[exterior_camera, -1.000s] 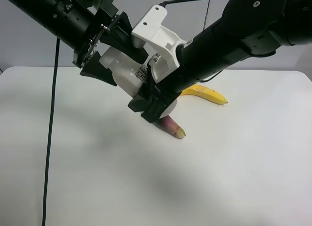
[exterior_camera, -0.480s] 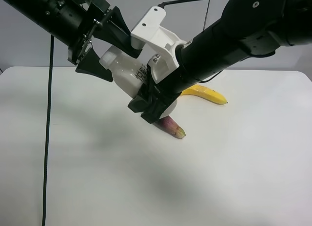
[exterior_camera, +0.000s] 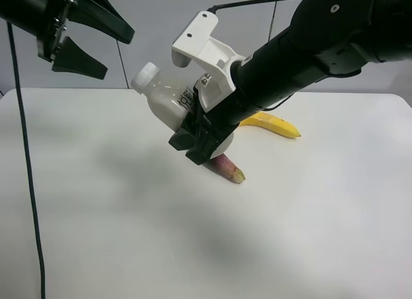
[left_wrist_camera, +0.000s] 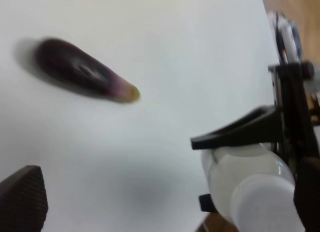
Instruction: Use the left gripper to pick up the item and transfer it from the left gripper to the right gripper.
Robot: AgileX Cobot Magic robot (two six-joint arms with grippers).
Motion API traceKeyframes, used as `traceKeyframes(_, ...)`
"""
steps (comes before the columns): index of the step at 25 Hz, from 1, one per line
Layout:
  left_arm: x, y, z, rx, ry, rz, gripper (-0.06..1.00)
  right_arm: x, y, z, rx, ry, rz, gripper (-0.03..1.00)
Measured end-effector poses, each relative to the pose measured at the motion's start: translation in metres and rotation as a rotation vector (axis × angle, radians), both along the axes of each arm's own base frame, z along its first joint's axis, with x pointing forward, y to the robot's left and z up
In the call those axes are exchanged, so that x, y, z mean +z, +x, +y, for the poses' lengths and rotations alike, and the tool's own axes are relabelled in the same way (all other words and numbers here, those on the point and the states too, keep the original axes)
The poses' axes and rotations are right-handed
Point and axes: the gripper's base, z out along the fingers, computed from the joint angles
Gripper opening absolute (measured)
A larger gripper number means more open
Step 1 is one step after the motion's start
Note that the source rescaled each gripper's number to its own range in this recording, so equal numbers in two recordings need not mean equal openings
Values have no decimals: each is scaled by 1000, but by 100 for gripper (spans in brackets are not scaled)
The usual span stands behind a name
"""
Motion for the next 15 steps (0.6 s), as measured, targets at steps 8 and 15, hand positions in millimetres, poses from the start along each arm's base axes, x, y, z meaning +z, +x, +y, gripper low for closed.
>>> traceKeyframes(8,77,-54,58,206,42,-254,90,0,0,0,0,0,0,0)
traceKeyframes(15,132,-146,64,357,296,-444,87,0,0,0,1,-1,2,0)
